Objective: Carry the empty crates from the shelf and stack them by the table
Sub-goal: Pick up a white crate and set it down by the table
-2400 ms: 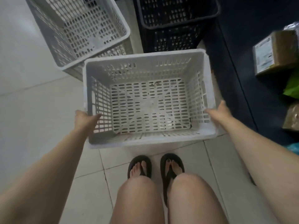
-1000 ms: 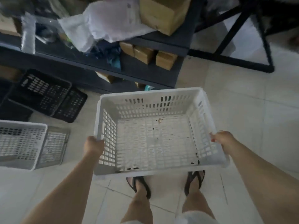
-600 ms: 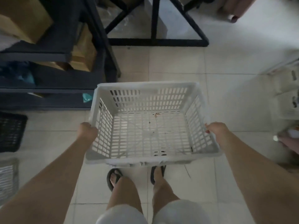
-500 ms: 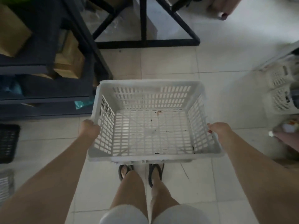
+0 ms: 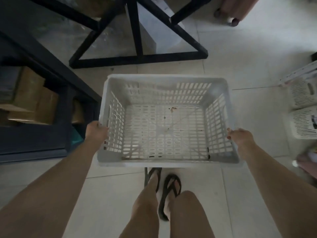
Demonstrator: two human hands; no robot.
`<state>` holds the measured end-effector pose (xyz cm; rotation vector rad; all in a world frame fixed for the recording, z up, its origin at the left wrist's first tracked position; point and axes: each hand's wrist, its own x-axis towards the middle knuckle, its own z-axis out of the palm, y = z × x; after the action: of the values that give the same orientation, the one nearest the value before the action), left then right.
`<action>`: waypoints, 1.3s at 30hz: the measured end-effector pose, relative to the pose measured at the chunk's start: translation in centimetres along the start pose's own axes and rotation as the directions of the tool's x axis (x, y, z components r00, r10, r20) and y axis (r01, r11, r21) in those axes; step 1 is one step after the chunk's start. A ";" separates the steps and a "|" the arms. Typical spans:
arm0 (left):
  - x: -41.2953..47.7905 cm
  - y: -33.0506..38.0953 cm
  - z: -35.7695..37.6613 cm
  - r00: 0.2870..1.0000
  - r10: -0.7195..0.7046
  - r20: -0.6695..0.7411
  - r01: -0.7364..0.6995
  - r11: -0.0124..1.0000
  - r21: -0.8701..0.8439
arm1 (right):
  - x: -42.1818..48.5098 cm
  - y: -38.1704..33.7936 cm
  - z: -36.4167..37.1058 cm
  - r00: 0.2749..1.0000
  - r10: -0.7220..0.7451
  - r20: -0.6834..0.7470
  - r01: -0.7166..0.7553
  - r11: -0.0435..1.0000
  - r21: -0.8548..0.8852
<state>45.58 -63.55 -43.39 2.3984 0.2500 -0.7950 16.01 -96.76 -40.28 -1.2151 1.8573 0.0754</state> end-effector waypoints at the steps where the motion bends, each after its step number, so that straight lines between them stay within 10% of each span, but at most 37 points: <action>1: 1.6 0.4 0.8 1.000 -0.004 0.004 0.004 1.000 0.002 | 1.4 -0.8 1.4 1.000 -0.019 0.010 0.019 1.000 0.015; 13: 25.6 -1.6 17.1 0.999 0.037 -0.033 -0.038 0.999 -0.025 | 28.2 -3.3 22.1 0.987 -0.161 0.027 0.159 0.984 0.086; 18: 28.5 -4.7 22.4 0.968 0.135 -0.211 -0.095 0.977 0.189 | 32.2 -0.1 26.4 0.943 -0.309 -0.122 0.285 0.941 -0.181; 24: 23.0 -5.9 23.4 0.973 0.221 0.065 -0.210 0.735 0.645 | 28.0 0.8 25.7 0.792 -0.607 0.063 0.501 0.588 -0.634; 29: 19.3 -9.0 25.4 0.906 0.164 0.390 -0.421 0.453 0.786 | 24.9 5.1 26.1 0.808 -0.463 0.365 0.529 0.297 -0.795; 39: 20.4 -6.7 25.9 0.889 0.281 0.360 -0.453 0.440 0.775 | 27.5 2.7 27.5 0.663 -0.516 0.542 0.593 -0.080 -0.801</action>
<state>47.11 -73.64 -75.46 3.0402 -0.9734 -1.0613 28.03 -101.60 -77.08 -2.7894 0.8418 0.9554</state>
